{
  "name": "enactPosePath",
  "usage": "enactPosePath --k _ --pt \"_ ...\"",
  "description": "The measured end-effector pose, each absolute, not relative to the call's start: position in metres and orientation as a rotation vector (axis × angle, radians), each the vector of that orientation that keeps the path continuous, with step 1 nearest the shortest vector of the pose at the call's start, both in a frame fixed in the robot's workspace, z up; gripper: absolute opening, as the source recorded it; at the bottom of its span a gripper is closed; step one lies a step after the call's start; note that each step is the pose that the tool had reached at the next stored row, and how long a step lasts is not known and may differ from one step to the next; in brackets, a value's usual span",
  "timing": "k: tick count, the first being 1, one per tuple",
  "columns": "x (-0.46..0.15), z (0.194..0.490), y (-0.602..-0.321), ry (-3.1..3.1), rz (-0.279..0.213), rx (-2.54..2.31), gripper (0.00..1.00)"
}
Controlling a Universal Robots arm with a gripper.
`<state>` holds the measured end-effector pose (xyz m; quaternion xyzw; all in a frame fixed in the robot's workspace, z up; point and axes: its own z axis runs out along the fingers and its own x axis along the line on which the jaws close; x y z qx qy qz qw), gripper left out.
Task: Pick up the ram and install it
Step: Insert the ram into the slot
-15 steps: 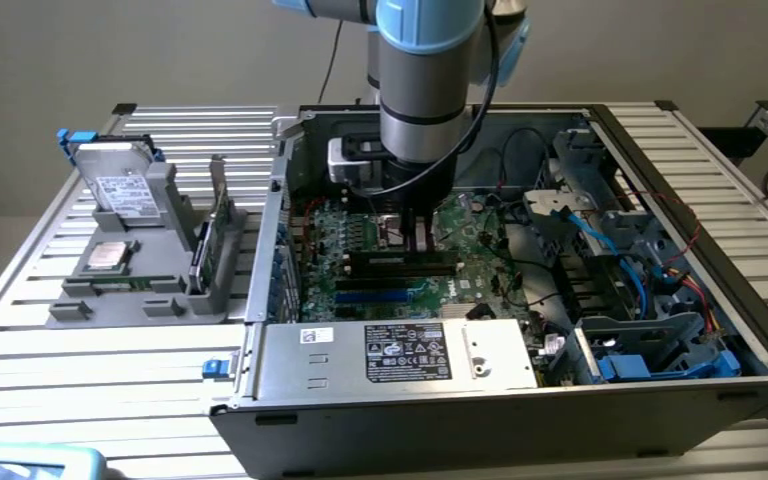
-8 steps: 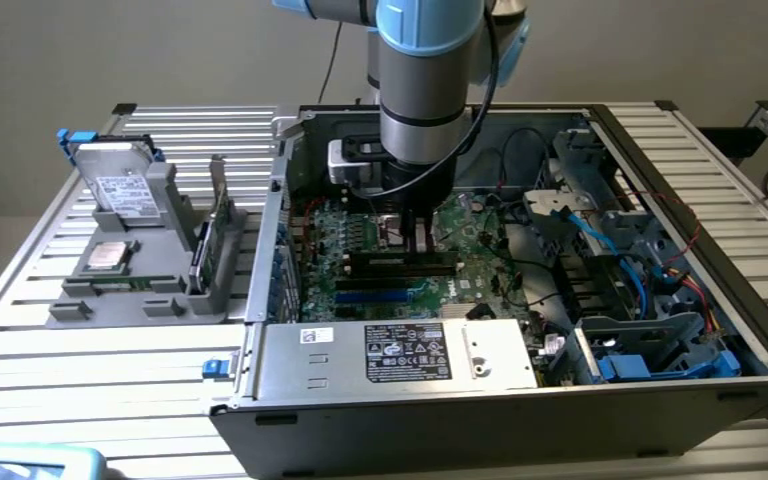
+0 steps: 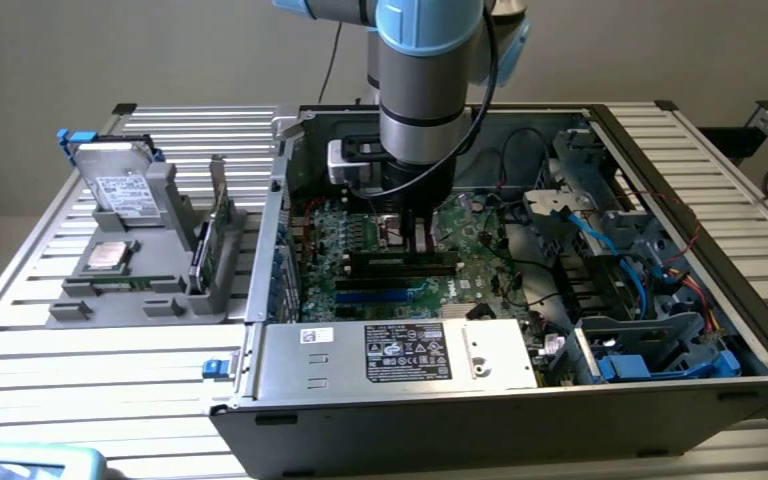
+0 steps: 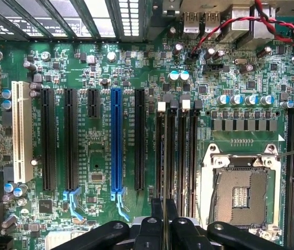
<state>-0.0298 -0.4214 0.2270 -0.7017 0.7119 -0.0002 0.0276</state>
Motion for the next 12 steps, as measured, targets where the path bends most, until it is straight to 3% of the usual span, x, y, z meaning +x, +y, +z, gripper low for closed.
enactPosePath --k 12 --pt "-0.0302 0.2255 -0.4212 2.179 0.000 -2.188 0.14"
